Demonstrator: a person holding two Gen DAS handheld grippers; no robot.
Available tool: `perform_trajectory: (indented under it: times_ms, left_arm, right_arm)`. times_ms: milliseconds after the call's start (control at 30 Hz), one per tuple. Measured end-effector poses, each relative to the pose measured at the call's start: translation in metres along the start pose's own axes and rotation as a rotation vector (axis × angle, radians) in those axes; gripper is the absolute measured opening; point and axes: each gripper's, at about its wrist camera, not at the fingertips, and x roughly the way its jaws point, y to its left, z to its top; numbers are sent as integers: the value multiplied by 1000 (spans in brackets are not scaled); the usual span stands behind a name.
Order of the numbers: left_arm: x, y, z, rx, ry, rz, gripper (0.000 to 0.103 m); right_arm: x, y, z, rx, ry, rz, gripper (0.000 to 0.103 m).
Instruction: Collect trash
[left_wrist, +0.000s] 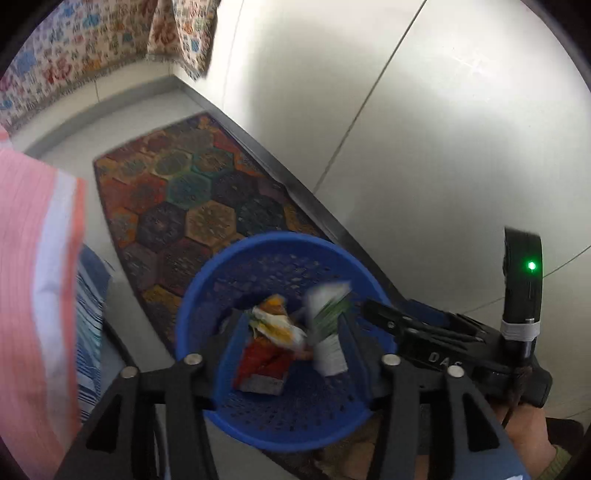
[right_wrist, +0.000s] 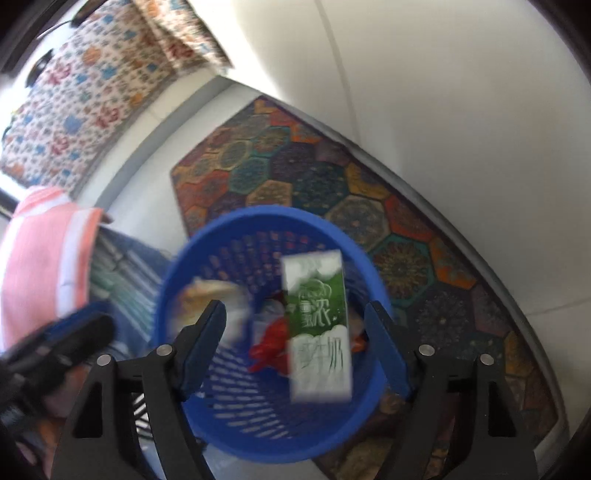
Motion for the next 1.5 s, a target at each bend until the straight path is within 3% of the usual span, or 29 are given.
perform_trajectory:
  times_ms: [133,267,333,433,567,700,833,1033,1133,1500]
  left_arm:
    - [-31,-9,-4,57,-83,20,71]
    - [-83,-25,-9,125,-154,10,88]
    - [-109,-34,-17,145,-152,5,91]
    - [-145,-48,-36,169,-192,47,103]
    - [-178,-58,-66,167,-239,136,103]
    - [-201,-60,-86,163,-287,215,103]
    - [-219,-59,-96,151,-330,302,103]
    - [-234,-42,-100,87,-323,246,103]
    - [-241,-42,-101,103,-294,236,103]
    - [-231,-48,-107,150,-264,261,103]
  right_arm:
    - [-37,0,10,21,-63,-18,83]
    - [-95,24,13,-48,-108,-81,103]
    - [-129,39,3,-105,-112,-113,103]
    - [-179,59,-30,-172,-149,-139,103]
    - [-220,72,-82,-158,-228,-262,103]
    - [-240,83,-116,-144,-271,-261,103]
    - [-254,93,-128,-162,-275,-229,103]
    - [-264,108,-137,-182,-263,-219,103]
    - [-266,113,-141,-192,-250,-211,103]
    - [-268,119,-147,-188,-247,-202,103]
